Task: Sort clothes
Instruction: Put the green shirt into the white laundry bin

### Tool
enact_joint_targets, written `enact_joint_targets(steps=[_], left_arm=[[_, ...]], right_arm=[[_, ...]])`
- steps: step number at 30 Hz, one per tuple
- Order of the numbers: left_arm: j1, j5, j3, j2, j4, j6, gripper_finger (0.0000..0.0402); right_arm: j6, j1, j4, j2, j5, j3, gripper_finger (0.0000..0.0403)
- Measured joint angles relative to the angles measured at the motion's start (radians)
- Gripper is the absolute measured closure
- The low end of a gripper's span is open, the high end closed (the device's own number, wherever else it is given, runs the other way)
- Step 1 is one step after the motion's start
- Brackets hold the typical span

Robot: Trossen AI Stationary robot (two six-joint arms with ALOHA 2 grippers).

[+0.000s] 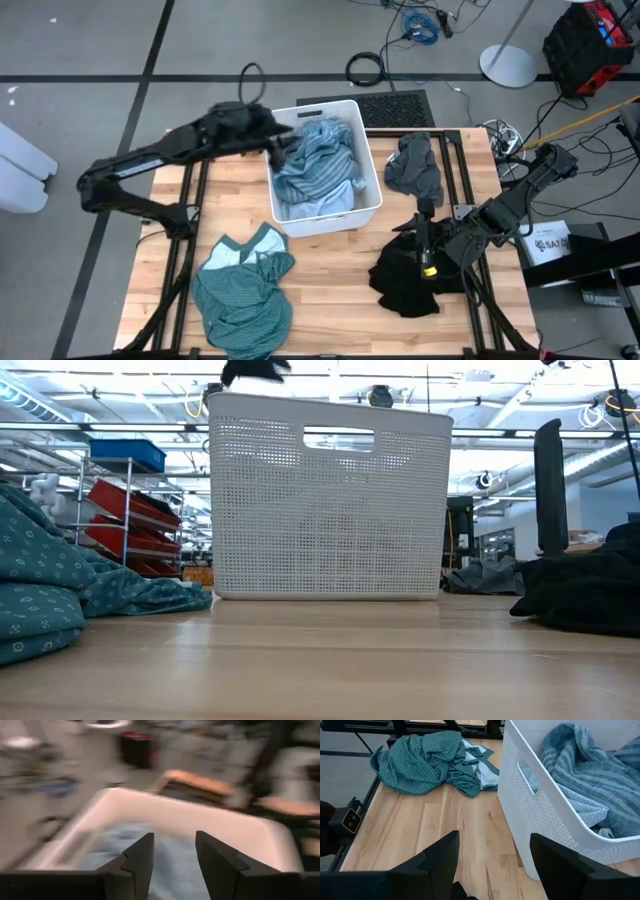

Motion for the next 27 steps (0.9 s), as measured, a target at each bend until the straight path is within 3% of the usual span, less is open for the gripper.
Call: enact_joint_targets(steps=[4,8,16,23,27], left_arm=[[-0.077,0.257,0.001,-0.064,-0.052,-0.083,0.0248],[-0.203,0.369,-0.031,-0.096,-0.132,-0.193,0.0248],[-0.537,0.367,-0.163,-0.085,-0.181,-0.424,0.0248],[-0.769,0.214,-0.255,-0.03,-0.153,-0.593,0.0258],[-0.857,0.187,-0.295,0.033,-0.104,-0.735,0.026]], right_arm=[[0.0,0.0,0.0,0.013,0.0,0.0,0.0172],[-0.005,0.0,0.0,0.041,0.0,0.0,0.0172],[-0.008,0.0,0.028,0.102,0.0,0.0,0.0172],[-0.034,0.0,0.065,0.134,0.0,0.0,0.0172],[-0.034,0.0,0.068,0.146,0.0,0.0,0.0172]])
